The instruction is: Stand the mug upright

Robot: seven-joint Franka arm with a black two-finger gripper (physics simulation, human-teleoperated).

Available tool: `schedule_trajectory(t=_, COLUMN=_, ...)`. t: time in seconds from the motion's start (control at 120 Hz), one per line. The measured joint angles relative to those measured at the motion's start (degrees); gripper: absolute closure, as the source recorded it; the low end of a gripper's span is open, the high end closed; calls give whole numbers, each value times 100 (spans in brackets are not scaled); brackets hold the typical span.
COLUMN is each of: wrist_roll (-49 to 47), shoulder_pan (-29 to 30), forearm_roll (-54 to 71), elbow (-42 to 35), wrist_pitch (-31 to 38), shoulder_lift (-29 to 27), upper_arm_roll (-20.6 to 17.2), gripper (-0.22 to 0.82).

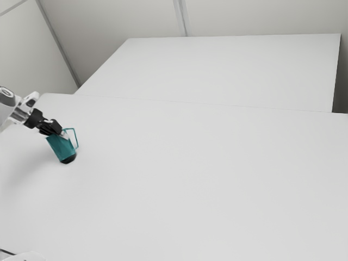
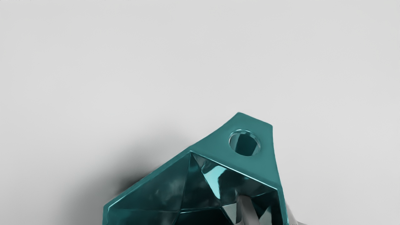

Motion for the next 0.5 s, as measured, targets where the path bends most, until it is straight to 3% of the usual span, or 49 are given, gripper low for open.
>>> schedule_trajectory(t=0.167, wrist_roll=-69, shoulder_pan=-155, forearm_roll=63, elbow=-31, wrist_pitch=16, shoulder_lift=-79, upper_arm_roll=-7, gripper=78)
schedule_trajectory(t=0.292, wrist_roll=-202, shoulder_pan=-411, forearm_roll=320, elbow=-148, wrist_pitch=17, shoulder_lift=-483, upper_arm_roll=-27, gripper=79)
schedule_trajectory(t=0.5, wrist_roll=-769, shoulder_pan=-1362, forearm_roll=1332, elbow=-604, wrist_pitch=262, shoulder_lift=-1193, upper_arm_roll=-40, gripper=79)
